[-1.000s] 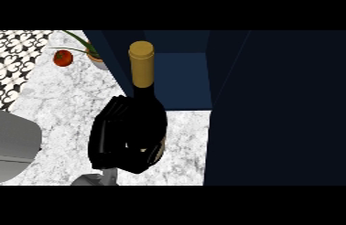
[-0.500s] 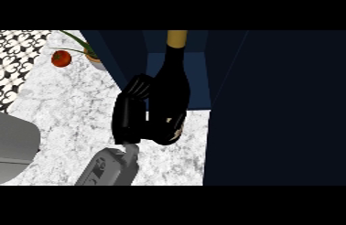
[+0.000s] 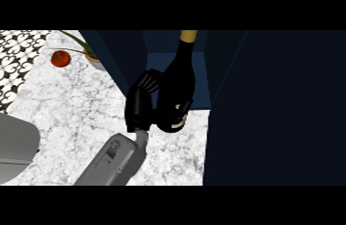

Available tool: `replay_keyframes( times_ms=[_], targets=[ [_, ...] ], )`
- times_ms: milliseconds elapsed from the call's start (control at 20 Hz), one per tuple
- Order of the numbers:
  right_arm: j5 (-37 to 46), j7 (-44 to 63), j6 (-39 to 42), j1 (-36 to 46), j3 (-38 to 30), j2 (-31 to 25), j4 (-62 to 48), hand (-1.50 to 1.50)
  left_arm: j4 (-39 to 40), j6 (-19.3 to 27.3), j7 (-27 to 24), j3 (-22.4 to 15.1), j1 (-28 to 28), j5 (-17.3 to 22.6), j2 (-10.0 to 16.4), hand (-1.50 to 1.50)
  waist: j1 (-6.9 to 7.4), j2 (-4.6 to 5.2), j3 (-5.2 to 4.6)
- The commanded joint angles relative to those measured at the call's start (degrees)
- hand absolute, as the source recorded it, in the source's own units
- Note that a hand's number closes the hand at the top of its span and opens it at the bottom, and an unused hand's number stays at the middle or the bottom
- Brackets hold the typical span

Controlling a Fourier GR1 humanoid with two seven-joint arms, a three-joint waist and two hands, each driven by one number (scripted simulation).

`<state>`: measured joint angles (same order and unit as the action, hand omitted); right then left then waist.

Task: Pick up the wine, place it into the cabinet and close the cabinet

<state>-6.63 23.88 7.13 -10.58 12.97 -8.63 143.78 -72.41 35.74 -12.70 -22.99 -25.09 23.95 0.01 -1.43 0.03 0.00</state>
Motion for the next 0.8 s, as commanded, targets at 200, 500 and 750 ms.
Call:
replay_keyframes(
  times_ms=[200,500,750],
  targets=[
    [-7.2,5.1,-0.3,0.6,-0.5,0.4,8.0,-1.50,10.4,2.1,-8.7,-5.9,-2.5,8.5,0.0,1.50,-0.09,0.16,-0.05],
    [-8.6,3.7,1.3,-5.4,-1.2,0.3,12.2,-1.50,17.2,-1.5,-14.8,-2.0,-5.3,14.4,0.0,1.50,-1.05,0.05,-0.01],
    [-8.0,6.5,0.7,-3.1,-1.2,0.5,12.5,-1.50,24.1,-5.4,-17.0,0.2,-9.5,20.5,0.0,1.50,-1.16,0.21,-0.08]
  ],
)
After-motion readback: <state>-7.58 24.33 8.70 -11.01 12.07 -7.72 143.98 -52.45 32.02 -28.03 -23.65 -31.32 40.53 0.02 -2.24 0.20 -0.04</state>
